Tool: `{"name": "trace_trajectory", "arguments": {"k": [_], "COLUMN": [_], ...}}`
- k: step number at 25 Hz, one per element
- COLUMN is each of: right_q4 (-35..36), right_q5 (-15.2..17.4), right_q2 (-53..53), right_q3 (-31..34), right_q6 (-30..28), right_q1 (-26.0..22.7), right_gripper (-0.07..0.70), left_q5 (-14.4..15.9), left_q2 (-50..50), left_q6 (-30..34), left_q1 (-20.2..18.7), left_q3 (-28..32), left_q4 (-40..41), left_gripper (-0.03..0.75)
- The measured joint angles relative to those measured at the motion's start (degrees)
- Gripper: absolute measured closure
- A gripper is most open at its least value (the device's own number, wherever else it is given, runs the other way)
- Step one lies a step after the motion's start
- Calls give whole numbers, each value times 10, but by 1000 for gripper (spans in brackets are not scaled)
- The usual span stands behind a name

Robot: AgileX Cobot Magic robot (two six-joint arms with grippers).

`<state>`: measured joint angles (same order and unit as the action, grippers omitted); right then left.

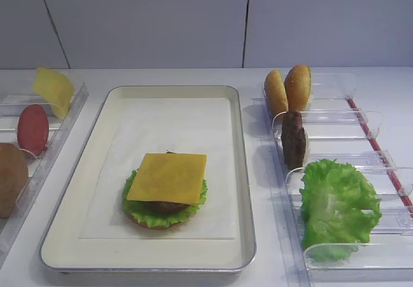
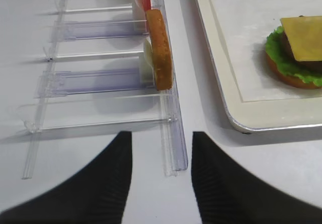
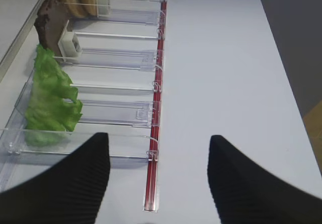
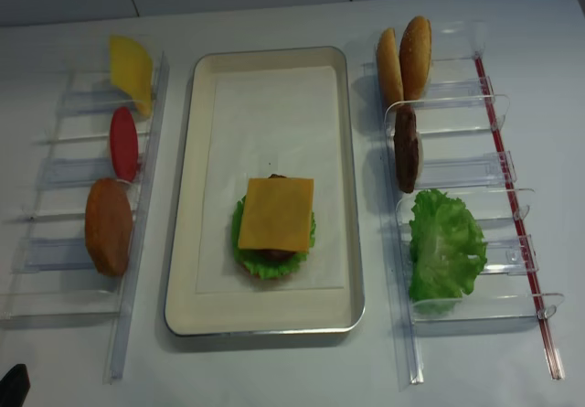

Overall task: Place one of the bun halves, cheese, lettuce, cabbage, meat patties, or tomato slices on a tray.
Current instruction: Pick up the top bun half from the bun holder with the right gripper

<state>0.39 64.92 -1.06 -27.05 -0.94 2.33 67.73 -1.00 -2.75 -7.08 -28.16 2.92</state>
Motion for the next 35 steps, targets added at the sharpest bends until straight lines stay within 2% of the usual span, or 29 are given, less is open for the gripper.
{"name": "trace_trajectory", "arguments": {"k": [10,14,22,25,31,35], "right_q4": [0,1,40,67,117,121], "right_q5": [-3,-19,-56,-63,-66,-48], "right_q2": [0,36,266,358,543,665], "right_q3": [0,-16,-110,-155,-272,-366], "right_q6": [-3,-17,-20,-43,-74,-73], "right_q1": [0,0,0,0,0,44], "right_gripper": [171,171,171,171,171,171], "left_q5": [0,0,0,0,0,0], "left_q2": [0,0,0,0,0,0], "left_q6": [0,0,0,0,0,0], "left_q1": [0,0,0,0,0,0], "left_q3": [0,0,0,0,0,0], "left_q4": [0,0,-1,-1,-1,-1], "left_gripper": [451,454,458,458,458,458]}}
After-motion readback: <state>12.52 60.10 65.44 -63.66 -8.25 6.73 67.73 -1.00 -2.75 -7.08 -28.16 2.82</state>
